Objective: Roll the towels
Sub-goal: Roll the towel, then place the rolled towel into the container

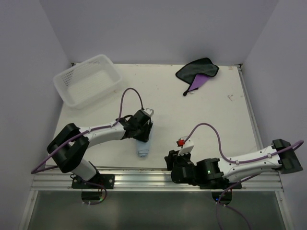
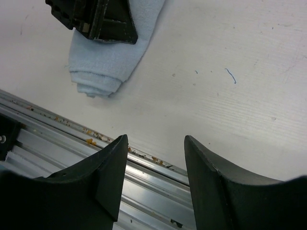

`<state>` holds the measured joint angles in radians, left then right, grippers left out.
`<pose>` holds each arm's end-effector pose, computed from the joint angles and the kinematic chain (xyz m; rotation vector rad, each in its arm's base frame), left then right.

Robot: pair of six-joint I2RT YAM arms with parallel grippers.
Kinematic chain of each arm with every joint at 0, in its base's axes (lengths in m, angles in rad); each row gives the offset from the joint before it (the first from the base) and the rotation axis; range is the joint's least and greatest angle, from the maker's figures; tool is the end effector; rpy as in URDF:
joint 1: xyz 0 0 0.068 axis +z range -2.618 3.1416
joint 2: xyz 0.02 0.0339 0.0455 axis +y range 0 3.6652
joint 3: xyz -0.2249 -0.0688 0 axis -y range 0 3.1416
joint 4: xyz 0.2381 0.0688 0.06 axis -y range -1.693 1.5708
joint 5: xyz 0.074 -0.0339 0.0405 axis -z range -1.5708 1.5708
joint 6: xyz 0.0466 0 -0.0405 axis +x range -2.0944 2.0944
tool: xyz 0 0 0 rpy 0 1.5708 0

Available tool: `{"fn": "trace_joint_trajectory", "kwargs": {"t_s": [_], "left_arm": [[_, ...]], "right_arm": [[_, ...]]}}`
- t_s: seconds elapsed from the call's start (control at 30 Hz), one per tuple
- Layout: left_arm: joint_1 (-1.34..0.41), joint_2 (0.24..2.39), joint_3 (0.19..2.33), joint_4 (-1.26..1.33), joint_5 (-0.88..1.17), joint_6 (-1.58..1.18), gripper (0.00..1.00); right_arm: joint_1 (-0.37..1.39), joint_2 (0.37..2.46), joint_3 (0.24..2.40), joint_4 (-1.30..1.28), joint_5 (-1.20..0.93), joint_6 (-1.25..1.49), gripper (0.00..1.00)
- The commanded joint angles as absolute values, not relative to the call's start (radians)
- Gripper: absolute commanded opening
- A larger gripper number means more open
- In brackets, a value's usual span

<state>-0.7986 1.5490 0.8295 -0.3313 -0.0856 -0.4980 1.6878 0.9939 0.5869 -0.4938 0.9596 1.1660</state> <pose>0.2077 -0.2075 0.1221 0.3679 2.6313 -0.3361 0.0143 0.2054 0.1839 -0.1700 2.0765 0.5533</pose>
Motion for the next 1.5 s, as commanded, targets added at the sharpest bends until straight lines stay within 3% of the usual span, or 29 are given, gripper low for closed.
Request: {"fn": "trace_joint_trajectory", "kwargs": {"t_s": [0.0, 0.23, 0.47, 0.63, 1.07, 1.47], "left_arm": [[-0.79, 1.516, 0.857, -0.377, -0.029, -0.446, 0.18], [-0.744, 1.465, 0.868, -0.356, 0.135, -0.44, 0.07], [-0.724, 1.434, 0.897, -0.374, 0.19, -0.42, 0.03], [-0.707, 1.413, 0.923, -0.396, 0.215, -0.397, 0.0], [-0.678, 1.404, 0.851, -0.293, 0.339, -0.41, 0.0], [-0.677, 1.318, 0.796, -0.149, 0.37, -0.451, 0.0]], "right_arm": [[1.675, 0.988, 0.561, -0.439, 0.993, 1.178, 0.54], [1.649, 1.005, 0.555, -0.399, 0.973, 1.155, 0.54], [1.534, 1.017, 0.49, -0.207, 0.838, 1.086, 0.44], [1.491, 1.066, 0.512, -0.173, 0.778, 1.048, 0.43], [1.365, 1.101, 0.422, 0.073, 0.646, 1.055, 0.36], [1.249, 1.051, 0.333, 0.373, 0.483, 1.092, 0.41]]}}
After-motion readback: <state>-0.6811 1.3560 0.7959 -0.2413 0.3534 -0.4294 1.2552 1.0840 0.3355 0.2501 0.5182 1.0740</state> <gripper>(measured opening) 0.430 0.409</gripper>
